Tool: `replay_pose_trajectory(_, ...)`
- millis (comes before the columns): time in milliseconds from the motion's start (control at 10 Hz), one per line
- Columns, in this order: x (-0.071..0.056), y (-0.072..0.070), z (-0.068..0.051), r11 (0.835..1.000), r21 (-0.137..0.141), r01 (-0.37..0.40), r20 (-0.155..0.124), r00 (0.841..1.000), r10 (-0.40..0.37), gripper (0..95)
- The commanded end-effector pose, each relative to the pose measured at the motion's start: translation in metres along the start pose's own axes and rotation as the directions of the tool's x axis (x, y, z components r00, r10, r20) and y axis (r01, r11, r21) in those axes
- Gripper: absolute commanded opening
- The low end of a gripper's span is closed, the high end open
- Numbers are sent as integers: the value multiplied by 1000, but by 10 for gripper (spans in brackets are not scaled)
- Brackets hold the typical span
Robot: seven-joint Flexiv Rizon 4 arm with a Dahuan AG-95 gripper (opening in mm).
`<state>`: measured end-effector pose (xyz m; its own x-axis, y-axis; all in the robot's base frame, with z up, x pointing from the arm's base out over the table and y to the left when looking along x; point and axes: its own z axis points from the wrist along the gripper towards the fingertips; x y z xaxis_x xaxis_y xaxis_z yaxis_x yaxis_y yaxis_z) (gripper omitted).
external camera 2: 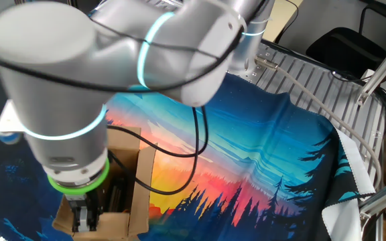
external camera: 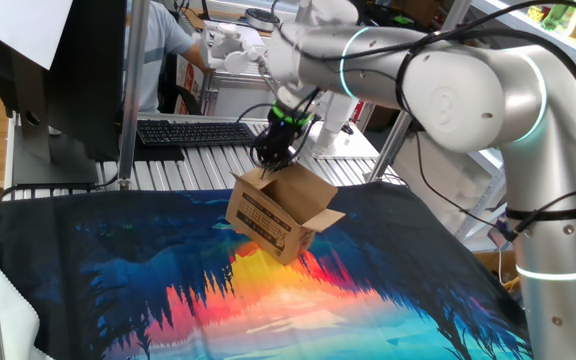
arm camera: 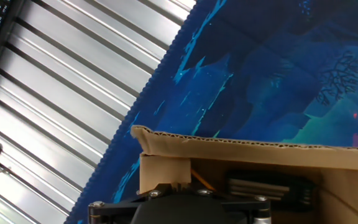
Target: Cover the box
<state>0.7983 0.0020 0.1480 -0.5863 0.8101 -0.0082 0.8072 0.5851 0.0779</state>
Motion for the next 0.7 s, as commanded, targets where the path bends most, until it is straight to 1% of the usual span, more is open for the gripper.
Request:
replay_pose_trajectory(100, -2, -8, -25, 999, 25, 36, -26, 999, -36, 190)
replay_pose_trajectory(200, -3, -13, -35, 998, 33, 53, -32, 998, -52, 190)
replay_pose_trajectory(400, -6, -20, -49, 996, 39, 81, -33, 996, -80, 190)
replay_pose_trajectory(500, -7, -21, -51, 995, 41, 87, -34, 996, -85, 190)
replay_pose_trajectory(600, -9, -26, -60, 993, 43, 108, -37, 994, -107, 190)
replay_pose_trajectory(700, -11, -28, -64, 992, 44, 119, -39, 992, -118, 0)
